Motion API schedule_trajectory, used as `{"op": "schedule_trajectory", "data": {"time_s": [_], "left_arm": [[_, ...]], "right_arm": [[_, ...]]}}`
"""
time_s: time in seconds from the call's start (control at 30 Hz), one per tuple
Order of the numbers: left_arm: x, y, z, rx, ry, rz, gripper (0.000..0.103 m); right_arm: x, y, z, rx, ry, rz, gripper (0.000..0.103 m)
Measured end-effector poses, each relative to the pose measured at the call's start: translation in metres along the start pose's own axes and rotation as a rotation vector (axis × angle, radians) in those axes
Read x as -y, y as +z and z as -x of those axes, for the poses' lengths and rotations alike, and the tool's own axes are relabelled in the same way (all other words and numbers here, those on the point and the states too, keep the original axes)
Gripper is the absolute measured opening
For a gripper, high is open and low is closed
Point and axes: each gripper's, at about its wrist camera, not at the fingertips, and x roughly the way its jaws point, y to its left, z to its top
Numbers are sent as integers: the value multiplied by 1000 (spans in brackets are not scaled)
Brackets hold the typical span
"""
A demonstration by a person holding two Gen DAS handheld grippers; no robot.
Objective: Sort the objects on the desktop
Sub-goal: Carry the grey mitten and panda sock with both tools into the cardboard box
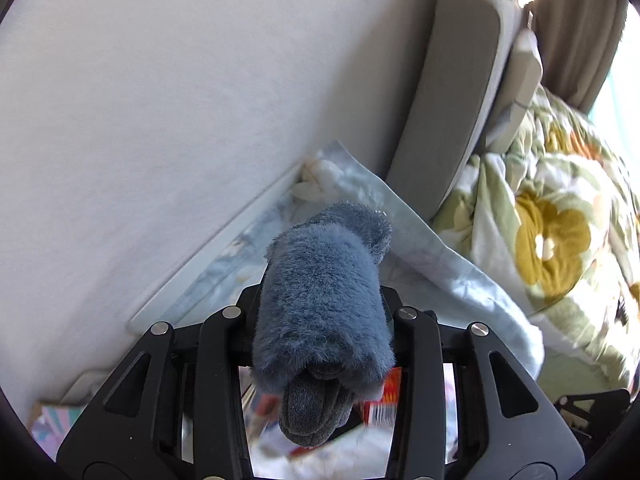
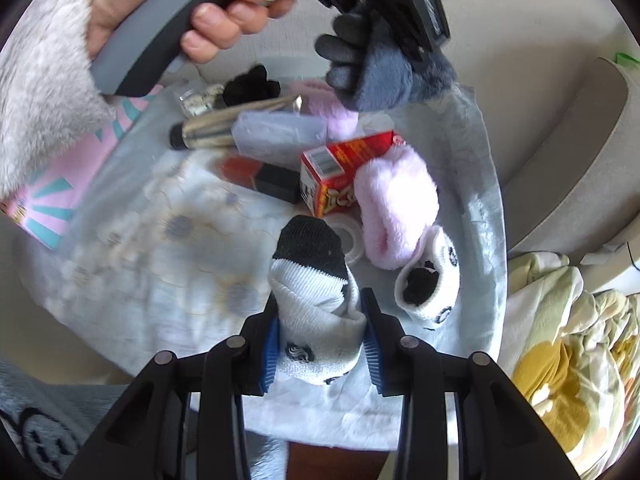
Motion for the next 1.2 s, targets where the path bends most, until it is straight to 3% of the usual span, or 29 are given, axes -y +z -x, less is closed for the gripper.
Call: {"op": "schedule_trajectory", "data": {"time_s": [0.07, 0.2, 0.43, 0.7, 0.93, 1.2], "left_arm": [[-5, -6, 18, 8, 6, 33, 34], [-14, -27, 54, 24, 39, 81, 34], [-41, -63, 105, 64, 71, 202, 34], [-78, -106, 171, 147, 188, 334, 34], [-119, -161, 221, 187, 290, 492, 34], [-159, -224, 255, 188, 401, 671, 34]], "right_arm": [[-7, 28, 11, -15, -14, 19, 34], [0, 28, 25, -6, 1, 15, 34], [-5, 65, 50, 44, 4, 35, 34], [-22, 110, 74, 112, -7, 155, 34], [-63, 158, 86, 168, 48, 300, 34], [-138, 203, 86, 203, 136, 477, 34]]}}
